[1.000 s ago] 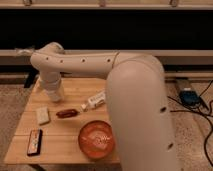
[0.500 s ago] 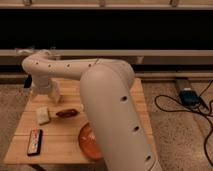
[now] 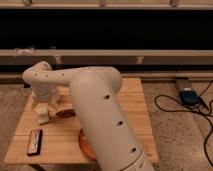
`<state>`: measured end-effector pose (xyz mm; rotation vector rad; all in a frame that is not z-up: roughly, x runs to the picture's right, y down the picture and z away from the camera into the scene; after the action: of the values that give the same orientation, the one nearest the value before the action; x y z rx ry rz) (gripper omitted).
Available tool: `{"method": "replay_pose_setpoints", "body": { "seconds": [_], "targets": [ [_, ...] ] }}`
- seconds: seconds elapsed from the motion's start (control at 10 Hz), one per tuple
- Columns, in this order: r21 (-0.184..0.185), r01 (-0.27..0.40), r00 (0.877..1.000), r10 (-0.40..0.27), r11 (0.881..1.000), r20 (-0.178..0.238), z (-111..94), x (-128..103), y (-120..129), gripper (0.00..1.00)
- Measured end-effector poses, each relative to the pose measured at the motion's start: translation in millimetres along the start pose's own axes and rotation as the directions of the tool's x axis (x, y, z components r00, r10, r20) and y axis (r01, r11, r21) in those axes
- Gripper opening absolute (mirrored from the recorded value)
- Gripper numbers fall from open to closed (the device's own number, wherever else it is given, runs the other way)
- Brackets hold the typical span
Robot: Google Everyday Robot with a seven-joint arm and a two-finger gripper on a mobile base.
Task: Place the white sponge in the ceramic cup
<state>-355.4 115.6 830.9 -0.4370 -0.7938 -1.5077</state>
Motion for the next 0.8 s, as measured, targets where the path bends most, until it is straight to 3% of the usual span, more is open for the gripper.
{"method": "replay_pose_setpoints", "body": {
  "seconds": [0.1, 0.3, 0.8],
  "targets": [
    [-0.042, 0.032, 0.999, -0.033, 0.999, -0.022, 15, 10, -12, 0.80],
    [-0.106, 0.083, 0.996, -0.087, 0.991, -0.035, 20, 20, -24, 0.80],
    [-0.186, 0.129, 0.990, -0.136, 0.974, -0.027, 39, 28, -26, 0.80]
  ]
}}
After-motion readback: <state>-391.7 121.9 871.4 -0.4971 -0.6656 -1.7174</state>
